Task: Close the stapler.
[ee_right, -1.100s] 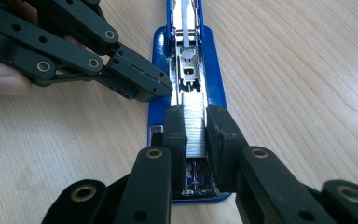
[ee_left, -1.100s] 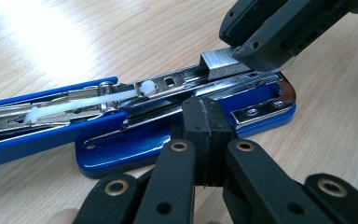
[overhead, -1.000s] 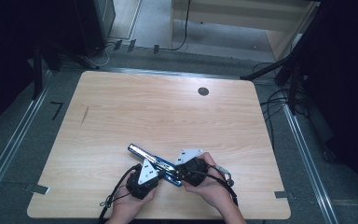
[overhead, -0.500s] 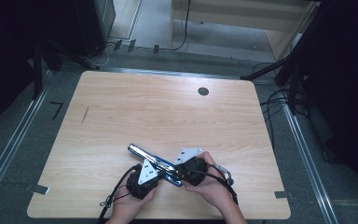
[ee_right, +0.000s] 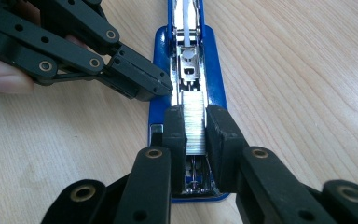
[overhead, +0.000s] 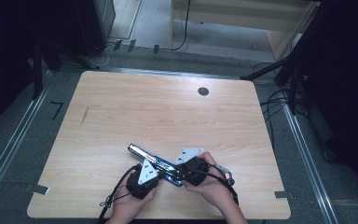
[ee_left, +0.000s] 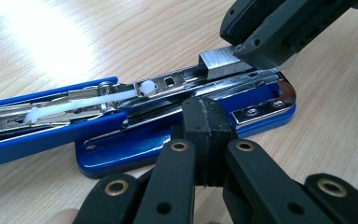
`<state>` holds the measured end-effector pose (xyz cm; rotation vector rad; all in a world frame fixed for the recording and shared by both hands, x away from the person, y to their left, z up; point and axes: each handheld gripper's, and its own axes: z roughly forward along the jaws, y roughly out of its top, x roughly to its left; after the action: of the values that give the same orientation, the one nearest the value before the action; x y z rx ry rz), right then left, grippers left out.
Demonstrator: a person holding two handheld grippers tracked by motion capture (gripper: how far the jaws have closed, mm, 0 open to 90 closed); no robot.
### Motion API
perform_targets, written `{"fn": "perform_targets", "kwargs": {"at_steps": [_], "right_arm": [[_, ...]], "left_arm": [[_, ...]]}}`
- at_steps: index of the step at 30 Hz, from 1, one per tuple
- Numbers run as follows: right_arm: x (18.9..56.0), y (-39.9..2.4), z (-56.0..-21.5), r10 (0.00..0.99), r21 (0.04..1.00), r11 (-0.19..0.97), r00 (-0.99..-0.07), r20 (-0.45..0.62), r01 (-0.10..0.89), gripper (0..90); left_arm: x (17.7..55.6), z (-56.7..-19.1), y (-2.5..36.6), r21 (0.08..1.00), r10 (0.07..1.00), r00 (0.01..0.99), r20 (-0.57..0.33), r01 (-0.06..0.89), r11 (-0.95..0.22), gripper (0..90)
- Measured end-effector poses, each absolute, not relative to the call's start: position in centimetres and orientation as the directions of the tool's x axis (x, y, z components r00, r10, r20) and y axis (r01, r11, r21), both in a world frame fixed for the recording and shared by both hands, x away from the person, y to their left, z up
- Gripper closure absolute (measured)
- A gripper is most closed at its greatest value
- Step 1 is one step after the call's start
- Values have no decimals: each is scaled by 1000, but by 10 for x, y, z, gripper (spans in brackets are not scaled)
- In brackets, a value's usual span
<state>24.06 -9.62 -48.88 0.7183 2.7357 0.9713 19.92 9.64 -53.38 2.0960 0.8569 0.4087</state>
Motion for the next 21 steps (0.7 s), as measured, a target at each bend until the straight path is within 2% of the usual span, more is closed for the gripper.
{"fn": "perform_targets", "kwargs": {"at_steps": [21], "right_arm": [[240, -94, -488, 473, 614, 693, -881, 7, 377, 794]], "left_arm": [[199, -534, 96, 789, 697, 717, -7, 433, -436, 900]]}}
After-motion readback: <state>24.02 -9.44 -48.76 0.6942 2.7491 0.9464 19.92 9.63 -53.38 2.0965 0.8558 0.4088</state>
